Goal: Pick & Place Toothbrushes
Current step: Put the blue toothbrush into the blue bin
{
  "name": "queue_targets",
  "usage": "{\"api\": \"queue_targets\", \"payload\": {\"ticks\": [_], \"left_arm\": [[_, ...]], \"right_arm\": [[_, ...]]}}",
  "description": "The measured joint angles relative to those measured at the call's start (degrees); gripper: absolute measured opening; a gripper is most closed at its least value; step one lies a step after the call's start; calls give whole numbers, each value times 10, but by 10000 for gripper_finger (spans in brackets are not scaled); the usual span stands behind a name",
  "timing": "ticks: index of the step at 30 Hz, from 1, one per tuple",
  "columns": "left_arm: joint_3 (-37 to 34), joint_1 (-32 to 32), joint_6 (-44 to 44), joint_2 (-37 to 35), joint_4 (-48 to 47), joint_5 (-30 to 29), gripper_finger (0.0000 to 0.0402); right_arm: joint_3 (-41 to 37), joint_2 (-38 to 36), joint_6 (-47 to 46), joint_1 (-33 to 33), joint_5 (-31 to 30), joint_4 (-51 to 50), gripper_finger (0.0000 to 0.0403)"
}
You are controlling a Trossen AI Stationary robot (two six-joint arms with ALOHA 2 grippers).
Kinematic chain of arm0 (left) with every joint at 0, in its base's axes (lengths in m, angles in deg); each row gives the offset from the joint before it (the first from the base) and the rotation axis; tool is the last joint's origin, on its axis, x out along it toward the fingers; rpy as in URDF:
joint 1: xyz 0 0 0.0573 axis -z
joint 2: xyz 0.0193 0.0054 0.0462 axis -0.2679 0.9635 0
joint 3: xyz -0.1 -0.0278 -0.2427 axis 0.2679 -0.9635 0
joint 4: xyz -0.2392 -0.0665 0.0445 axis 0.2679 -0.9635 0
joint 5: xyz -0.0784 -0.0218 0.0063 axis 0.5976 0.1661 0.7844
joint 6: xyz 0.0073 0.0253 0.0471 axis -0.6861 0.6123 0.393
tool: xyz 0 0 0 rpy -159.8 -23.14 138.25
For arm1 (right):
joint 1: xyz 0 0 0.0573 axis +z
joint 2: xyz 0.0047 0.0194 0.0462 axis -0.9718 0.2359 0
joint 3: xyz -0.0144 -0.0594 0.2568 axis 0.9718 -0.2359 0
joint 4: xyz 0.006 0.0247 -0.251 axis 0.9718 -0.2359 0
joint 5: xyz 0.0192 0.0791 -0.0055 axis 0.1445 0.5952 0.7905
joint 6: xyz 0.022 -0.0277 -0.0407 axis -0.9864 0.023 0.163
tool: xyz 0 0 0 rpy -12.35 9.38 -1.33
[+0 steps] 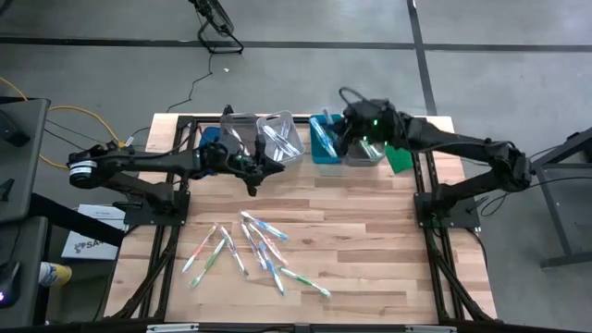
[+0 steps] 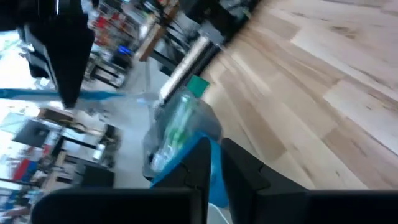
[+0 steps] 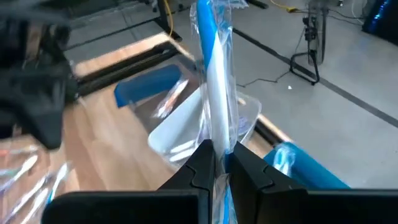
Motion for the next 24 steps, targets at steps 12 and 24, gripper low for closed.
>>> {"api": "queue_targets", "payload": {"ticks": [12, 24], "left_arm": [[-70, 0, 7, -5, 70, -1, 21], [-71, 0, 20, -5, 60, -1, 21]], "right_arm": [[144, 150, -28, -64, 46, -127, 21], [276, 317, -58, -105, 95, -235, 21]]}}
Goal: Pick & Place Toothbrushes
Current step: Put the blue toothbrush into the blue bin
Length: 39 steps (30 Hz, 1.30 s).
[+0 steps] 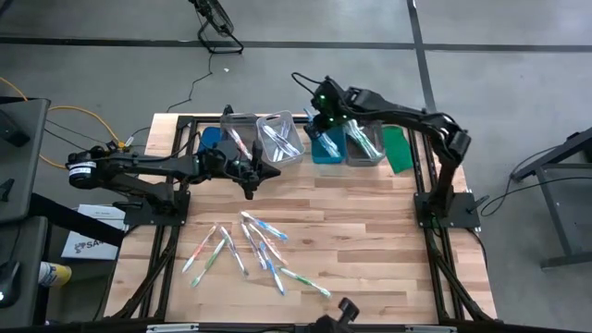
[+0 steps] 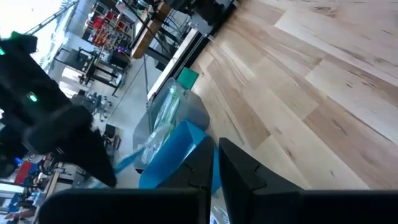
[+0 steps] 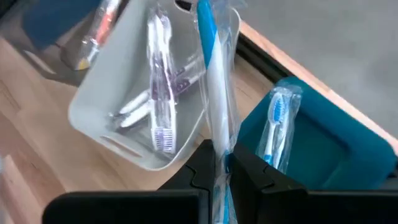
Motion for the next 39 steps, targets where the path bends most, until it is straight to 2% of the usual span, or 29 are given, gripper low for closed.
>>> {"api": "queue_targets", "payload": {"ticks": [7, 16, 23, 39], "left_arm": [[0, 0, 0, 0, -2, 1, 21], [0, 0, -1, 0, -4, 3, 21], [0, 0, -1, 0, -7, 3, 21], [0, 0, -1, 0, -7, 4, 21]], "right_arm": [[3, 46, -12, -22, 37, -6, 21], [3, 88, -12, -41, 42, -20, 21], [3, 91, -12, -55, 32, -33, 21], [2, 123, -11, -70, 55, -38, 27]]}}
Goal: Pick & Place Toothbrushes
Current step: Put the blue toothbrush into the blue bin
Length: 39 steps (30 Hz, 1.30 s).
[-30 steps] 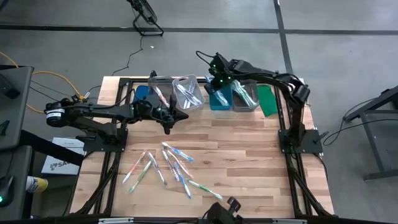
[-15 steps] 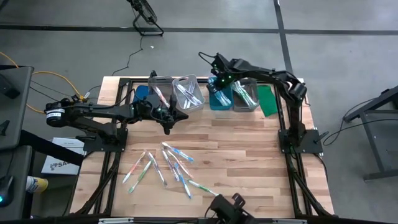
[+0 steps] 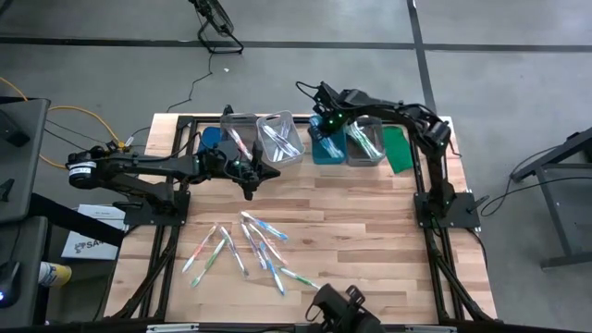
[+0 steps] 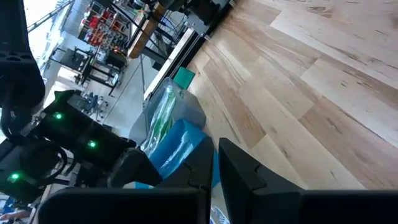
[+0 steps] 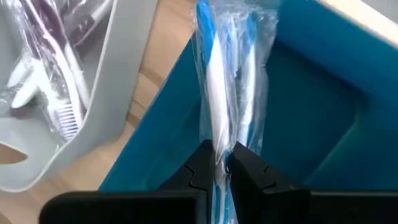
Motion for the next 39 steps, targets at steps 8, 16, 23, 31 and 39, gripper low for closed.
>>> {"api": "queue_targets", "payload": {"ticks": [8, 16, 23, 31, 39], "left_arm": [[0, 0, 0, 0, 0, 0, 21], [0, 0, 0, 0, 0, 0, 21], [0, 0, 0, 0, 0, 0, 21], [0, 0, 0, 0, 0, 0, 21], [0, 0, 0, 0, 0, 0, 21]], "right_arm": [[0, 7, -5, -18, 2, 6, 29], [0, 7, 0, -18, -3, 7, 29], [0, 6, 1, -14, -2, 6, 61], [0, -17, -1, -14, 1, 5, 154], [0, -42, -3, -7, 11, 5, 181]]}}
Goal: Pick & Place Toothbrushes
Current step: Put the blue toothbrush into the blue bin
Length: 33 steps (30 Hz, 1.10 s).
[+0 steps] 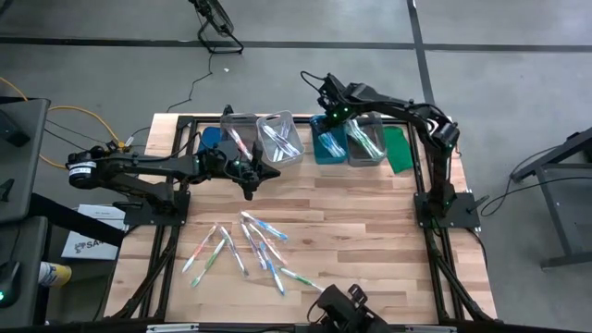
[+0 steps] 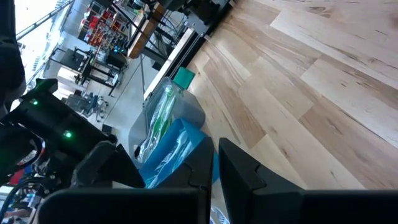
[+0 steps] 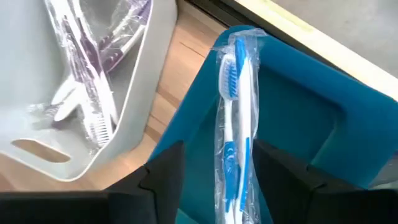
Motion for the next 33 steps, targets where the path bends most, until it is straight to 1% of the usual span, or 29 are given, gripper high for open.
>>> {"api": "queue_targets", "payload": {"ticks": [3, 6, 8, 15, 16, 20, 26, 33], "left_arm": [[0, 0, 0, 0, 0, 0, 21], [0, 0, 0, 0, 0, 0, 21], [0, 0, 1, 0, 0, 0, 21], [0, 0, 1, 0, 0, 0, 21], [0, 0, 1, 0, 0, 0, 21], [0, 0, 1, 0, 0, 0, 21], [0, 0, 0, 0, 0, 0, 21], [0, 0, 0, 0, 0, 0, 21]], "right_arm": [[0, 0, 11, 5, -20, 0, 164], [0, 0, 20, 9, -36, 3, 136], [0, 0, 28, 11, -45, 7, 112], [0, 0, 35, 12, -42, 22, 15], [0, 0, 35, 12, -47, 25, 9], [0, 0, 35, 12, -73, 34, 3], [0, 21, 34, 12, -63, 42, 3], [0, 44, 32, 12, -73, 45, 2]]}}
